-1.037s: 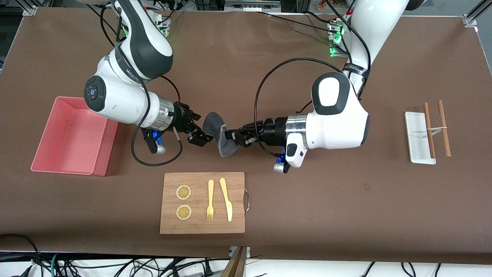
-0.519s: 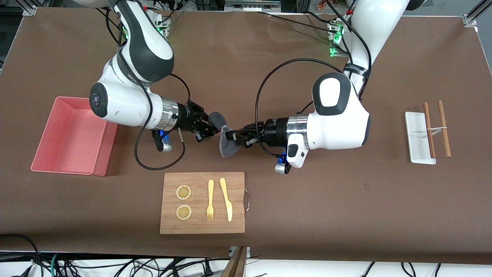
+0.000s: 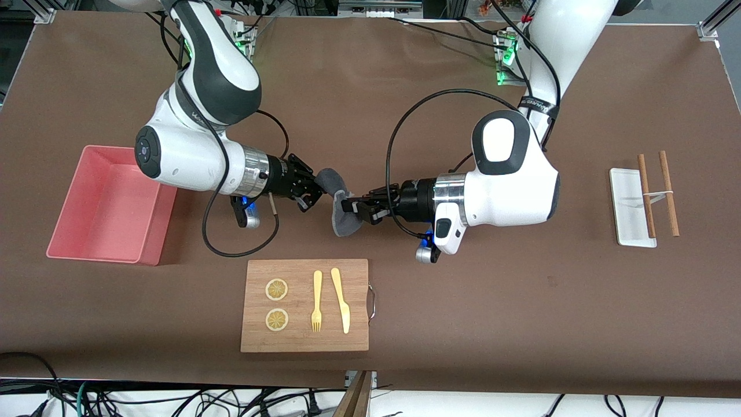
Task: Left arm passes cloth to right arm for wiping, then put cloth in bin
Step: 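Grasp the cloth with the right gripper and open the left gripper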
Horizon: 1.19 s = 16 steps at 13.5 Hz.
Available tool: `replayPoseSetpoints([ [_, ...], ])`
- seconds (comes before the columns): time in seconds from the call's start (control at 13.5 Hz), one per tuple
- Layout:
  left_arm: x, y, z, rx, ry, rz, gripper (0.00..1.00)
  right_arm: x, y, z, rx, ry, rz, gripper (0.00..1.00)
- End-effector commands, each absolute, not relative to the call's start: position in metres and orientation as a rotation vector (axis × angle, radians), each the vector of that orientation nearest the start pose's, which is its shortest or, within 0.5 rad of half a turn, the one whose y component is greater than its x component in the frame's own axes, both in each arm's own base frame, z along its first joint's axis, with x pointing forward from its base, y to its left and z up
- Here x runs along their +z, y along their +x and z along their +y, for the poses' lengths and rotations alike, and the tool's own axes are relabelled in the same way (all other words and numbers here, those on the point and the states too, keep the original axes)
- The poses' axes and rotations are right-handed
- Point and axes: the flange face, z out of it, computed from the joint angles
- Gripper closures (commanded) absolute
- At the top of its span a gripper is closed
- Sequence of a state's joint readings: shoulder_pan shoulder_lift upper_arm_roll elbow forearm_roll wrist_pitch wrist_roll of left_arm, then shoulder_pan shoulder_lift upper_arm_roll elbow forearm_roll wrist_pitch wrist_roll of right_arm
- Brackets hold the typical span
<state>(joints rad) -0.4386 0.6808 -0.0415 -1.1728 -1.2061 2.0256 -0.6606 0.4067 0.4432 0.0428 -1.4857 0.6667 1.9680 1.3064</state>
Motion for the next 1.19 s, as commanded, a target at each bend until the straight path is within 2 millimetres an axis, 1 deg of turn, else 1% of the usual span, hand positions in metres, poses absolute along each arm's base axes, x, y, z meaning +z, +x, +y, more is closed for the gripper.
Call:
replayPoseSetpoints([
  [0.0,0.448,0.667,-0.393,-0.571,1.891,0.691,1.0,0.439,0.613,0.335,0.639,-2.222,1.393,1.0],
  [0.3,0.449,0.668,-0.39,-0.569,1.891,0.692,1.0,0.439,0.614,0.331,0.638,-2.231,1.395,1.0],
  [0.37,0.449,0.67,-0.387,-0.568,1.888,0.695,1.0,0.443,0.614,0.329,0.617,-2.244,1.387,1.0],
  [0.52,0.451,0.67,-0.387,-0.565,1.888,0.691,1.0,0.444,0.616,0.325,0.604,-2.247,1.39,1.0],
  [0.59,0.45,0.67,-0.386,-0.565,1.891,0.692,0.84,0.445,0.616,0.325,0.602,-2.244,1.392,1.0],
  [0.67,0.452,0.67,-0.386,-0.557,1.896,0.683,0.71,0.445,0.615,0.327,0.604,-2.246,1.389,1.0],
  [0.74,0.453,0.67,-0.385,-0.546,1.904,0.673,0.01,0.444,0.616,0.326,0.602,-2.246,1.388,1.0],
  [0.89,0.457,0.672,-0.377,-0.51,1.948,0.667,0.0,0.444,0.616,0.326,0.6,-2.243,1.391,1.0],
  [1.04,0.467,0.674,-0.359,-0.491,2.008,0.648,0.0,0.441,0.615,0.328,0.609,-2.255,1.383,1.0],
  [1.11,0.472,0.674,-0.345,-0.503,2.045,0.627,0.0,0.436,0.612,0.331,0.613,-2.277,1.358,1.0],
])
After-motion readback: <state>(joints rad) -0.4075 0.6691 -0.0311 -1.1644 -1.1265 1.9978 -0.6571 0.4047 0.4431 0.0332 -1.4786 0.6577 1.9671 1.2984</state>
